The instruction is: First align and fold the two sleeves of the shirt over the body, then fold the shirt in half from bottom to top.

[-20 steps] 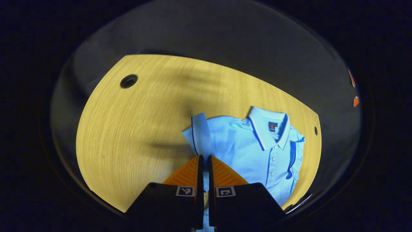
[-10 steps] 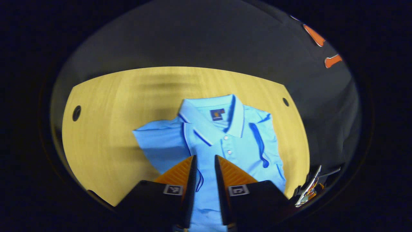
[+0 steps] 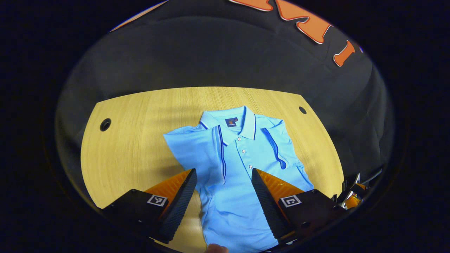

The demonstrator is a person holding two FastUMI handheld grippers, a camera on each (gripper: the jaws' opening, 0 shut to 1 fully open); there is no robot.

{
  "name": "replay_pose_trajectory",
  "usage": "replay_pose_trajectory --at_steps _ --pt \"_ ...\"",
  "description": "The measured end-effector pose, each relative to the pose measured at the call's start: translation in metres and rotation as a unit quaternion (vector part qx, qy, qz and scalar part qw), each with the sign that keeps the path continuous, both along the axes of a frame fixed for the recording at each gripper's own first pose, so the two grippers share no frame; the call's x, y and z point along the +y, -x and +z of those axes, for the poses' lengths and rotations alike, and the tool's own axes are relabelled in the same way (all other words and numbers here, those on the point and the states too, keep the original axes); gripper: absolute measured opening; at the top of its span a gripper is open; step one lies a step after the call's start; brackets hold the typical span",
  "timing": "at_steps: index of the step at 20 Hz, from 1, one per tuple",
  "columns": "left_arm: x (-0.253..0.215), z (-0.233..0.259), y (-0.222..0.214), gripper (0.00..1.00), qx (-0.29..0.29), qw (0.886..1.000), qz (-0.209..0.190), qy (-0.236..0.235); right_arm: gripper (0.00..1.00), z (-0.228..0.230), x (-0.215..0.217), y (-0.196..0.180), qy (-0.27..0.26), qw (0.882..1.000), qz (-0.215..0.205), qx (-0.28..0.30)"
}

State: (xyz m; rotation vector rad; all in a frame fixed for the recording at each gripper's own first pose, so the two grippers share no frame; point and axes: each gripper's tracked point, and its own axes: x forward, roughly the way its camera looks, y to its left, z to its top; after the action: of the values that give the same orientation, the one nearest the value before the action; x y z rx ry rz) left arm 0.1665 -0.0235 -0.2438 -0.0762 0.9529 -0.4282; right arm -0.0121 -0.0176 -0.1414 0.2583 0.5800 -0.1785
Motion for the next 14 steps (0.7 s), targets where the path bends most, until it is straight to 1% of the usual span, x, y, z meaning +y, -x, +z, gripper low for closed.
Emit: replay_pose_trajectory --at_steps 2,4,7,9,12,14 --pt "0.013 0.013 0.022 0.99 -0.026 1.0 0.01 -0.013 0.99 -0.002 -0.002 0.006 0.003 1.0 0.012 -0.001" --pt "0.022 0.023 0.05 1.0 -0.044 0.999 0.02 -0.022 0.99 -0.006 -0.002 0.013 0.006 1.0 0.025 0.002" --pt "0.028 0.03 0.098 1.0 -0.051 0.998 0.035 -0.022 0.99 -0.017 -0.004 0.027 0.009 0.999 0.042 0.013" --pt "0.035 0.026 0.13 1.0 -0.05 0.997 0.042 -0.029 0.99 -0.028 -0.005 0.037 0.01 0.998 0.053 0.023" --pt "0.051 0.013 0.173 1.0 -0.051 0.995 0.057 -0.061 0.99 -0.043 -0.006 0.054 0.015 0.997 0.067 0.037" --pt "0.058 0.002 0.201 1.0 -0.04 0.994 0.069 -0.07 0.99 -0.056 -0.007 0.064 0.022 0.996 0.074 0.051"
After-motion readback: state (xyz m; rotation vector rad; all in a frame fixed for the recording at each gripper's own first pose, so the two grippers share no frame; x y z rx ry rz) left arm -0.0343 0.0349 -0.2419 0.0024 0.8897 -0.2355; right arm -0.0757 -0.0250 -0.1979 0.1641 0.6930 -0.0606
